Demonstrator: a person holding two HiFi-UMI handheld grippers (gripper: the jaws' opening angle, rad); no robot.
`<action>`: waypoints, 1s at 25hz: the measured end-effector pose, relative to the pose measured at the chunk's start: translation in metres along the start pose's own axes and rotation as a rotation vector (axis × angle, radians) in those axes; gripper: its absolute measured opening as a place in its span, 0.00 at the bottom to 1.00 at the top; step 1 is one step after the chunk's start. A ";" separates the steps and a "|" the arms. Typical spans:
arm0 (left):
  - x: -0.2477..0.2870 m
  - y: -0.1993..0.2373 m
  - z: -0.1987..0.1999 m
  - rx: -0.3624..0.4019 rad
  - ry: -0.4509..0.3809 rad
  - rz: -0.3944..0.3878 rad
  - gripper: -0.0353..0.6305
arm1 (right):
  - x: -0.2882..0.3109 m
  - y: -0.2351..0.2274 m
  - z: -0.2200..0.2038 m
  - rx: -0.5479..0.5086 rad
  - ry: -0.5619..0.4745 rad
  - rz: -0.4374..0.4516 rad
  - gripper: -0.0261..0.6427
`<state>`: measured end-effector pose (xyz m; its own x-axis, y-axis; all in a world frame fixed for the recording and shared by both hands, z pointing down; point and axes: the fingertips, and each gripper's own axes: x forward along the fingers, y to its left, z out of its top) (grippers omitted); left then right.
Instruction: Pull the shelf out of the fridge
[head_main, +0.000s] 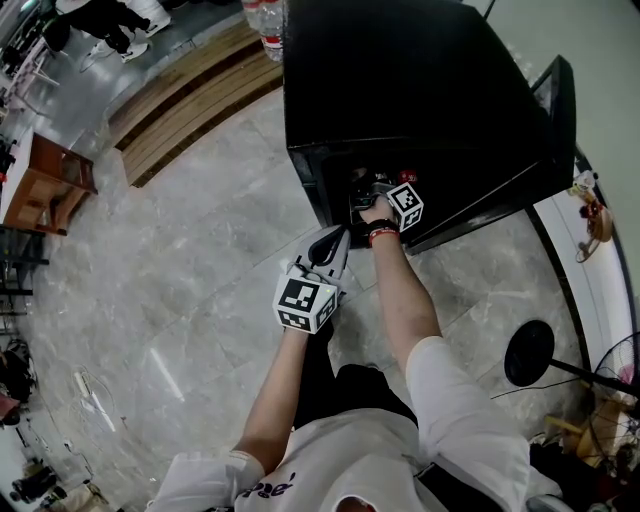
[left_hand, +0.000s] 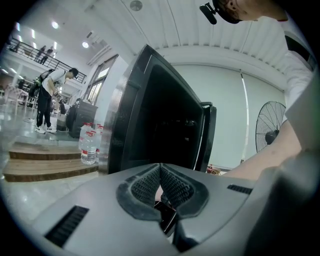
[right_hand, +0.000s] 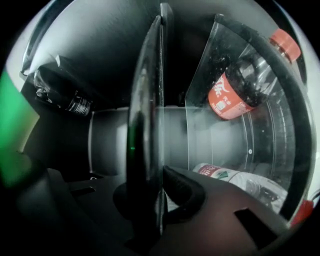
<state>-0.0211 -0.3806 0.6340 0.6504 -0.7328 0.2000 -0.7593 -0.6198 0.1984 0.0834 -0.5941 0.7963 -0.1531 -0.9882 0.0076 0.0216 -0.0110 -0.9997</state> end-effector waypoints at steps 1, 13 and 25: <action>0.000 -0.001 0.001 0.000 -0.001 0.000 0.08 | -0.001 0.001 0.000 0.000 0.000 0.000 0.08; -0.008 -0.004 0.004 -0.011 0.006 0.021 0.08 | -0.019 0.001 -0.003 0.002 -0.010 0.003 0.08; -0.016 -0.010 0.003 -0.024 0.012 0.038 0.08 | -0.034 -0.002 -0.001 -0.008 -0.020 -0.002 0.08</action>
<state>-0.0241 -0.3639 0.6255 0.6214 -0.7523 0.2189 -0.7828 -0.5844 0.2138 0.0875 -0.5601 0.7976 -0.1335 -0.9910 0.0103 0.0137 -0.0123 -0.9998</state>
